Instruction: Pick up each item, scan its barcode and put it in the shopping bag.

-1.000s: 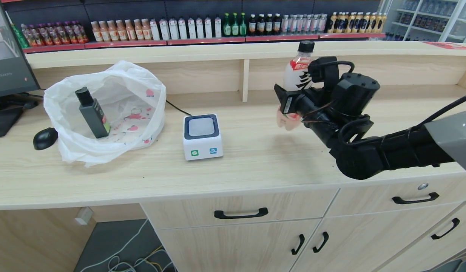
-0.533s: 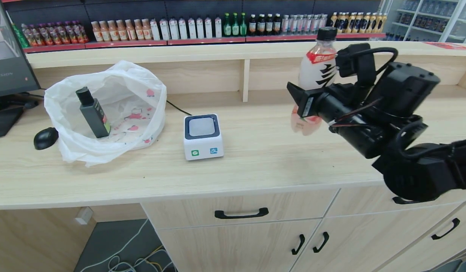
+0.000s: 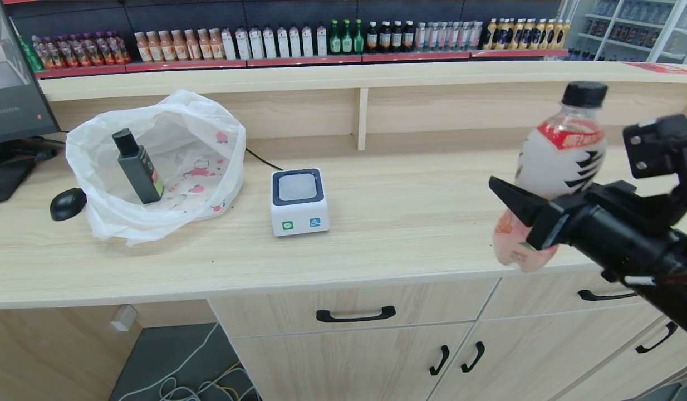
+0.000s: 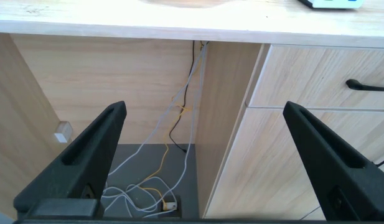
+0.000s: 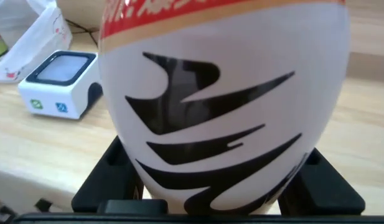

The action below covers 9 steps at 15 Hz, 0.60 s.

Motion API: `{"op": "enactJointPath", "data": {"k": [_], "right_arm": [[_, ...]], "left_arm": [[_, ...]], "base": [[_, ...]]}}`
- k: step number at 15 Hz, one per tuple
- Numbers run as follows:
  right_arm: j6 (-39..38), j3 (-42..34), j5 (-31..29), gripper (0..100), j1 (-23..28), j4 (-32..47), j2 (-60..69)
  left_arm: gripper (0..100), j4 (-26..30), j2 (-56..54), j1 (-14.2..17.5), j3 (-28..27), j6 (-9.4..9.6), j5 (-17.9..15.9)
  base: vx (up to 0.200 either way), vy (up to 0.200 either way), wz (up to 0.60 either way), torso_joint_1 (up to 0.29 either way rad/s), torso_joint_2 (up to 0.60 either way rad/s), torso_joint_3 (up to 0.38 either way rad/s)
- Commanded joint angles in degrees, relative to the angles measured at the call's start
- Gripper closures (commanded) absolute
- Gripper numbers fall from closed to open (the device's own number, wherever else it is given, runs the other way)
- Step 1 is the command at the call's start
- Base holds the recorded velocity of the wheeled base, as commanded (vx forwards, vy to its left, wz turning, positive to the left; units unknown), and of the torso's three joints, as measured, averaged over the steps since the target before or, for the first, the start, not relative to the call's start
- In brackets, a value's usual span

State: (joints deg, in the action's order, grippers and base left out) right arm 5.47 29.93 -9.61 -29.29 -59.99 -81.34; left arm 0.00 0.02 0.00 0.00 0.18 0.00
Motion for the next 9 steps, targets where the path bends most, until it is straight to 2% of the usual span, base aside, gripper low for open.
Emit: {"op": "enactJointPath", "data": {"k": [1,5,8,9], "right_arm": [[-3.54,-7.25,0.03,100,-3.49,-0.13,8.65],[-5.91,-14.02,0.11,100,-5.60,-0.04,14.89],[-6.62,-15.69,0.20,100,-6.30,0.05,17.70],[-5.91,-15.95,2.14,100,-7.44,0.05,18.58]], "left_arm": [[0,0.00,-0.02,0.00,0.00,-0.01,0.00],[0,0.00,-0.02,0.00,0.00,-0.01,0.00],[0,0.00,-0.02,0.00,0.00,-0.01,0.00],[0,0.00,-0.02,0.00,0.00,-0.01,0.00]], "base": [[0.000,0.000,0.00,0.000,0.00,0.000],[0.000,0.000,0.00,0.000,0.00,0.000],[0.000,0.000,0.00,0.000,0.00,0.000],[0.000,0.000,0.00,0.000,0.00,0.000]]}}
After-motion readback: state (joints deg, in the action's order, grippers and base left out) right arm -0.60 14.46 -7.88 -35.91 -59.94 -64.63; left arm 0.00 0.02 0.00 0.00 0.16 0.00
